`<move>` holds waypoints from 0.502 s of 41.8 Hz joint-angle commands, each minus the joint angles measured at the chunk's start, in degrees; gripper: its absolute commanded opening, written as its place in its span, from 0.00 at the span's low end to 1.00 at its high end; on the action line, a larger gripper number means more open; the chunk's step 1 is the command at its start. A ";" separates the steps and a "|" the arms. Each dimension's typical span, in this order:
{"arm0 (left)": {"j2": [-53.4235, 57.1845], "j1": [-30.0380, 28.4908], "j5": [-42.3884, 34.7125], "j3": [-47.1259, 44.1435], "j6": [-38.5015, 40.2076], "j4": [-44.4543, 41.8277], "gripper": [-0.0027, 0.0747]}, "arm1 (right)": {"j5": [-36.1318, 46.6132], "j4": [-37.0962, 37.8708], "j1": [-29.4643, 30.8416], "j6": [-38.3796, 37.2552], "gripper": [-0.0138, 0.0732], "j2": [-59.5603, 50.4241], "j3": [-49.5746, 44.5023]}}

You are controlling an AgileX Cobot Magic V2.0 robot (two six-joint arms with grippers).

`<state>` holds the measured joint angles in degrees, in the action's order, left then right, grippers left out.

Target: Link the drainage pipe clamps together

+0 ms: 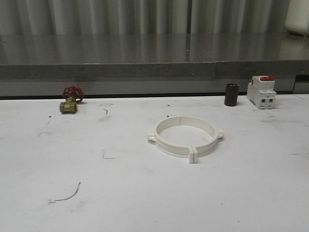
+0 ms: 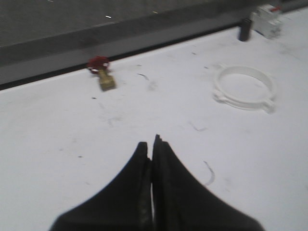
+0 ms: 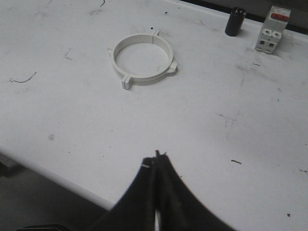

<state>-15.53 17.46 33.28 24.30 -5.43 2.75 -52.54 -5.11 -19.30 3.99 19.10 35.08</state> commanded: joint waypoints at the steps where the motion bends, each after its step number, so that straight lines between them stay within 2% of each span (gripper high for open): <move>1: 4.36 -5.04 -10.28 -4.13 0.17 0.18 0.01 | 3.55 -0.35 0.04 -0.14 0.02 0.39 1.16; 9: 13.17 -10.23 -16.54 -12.37 0.17 0.42 0.01 | 3.55 -0.35 0.04 -0.14 0.02 0.39 1.16; 21: 16.56 -11.43 -28.15 -20.87 0.17 1.48 0.01 | 3.55 -0.35 0.04 -0.14 0.02 0.39 1.16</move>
<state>0.34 6.57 13.83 3.56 -5.43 3.34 -52.54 -5.11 -19.30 3.99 19.10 35.08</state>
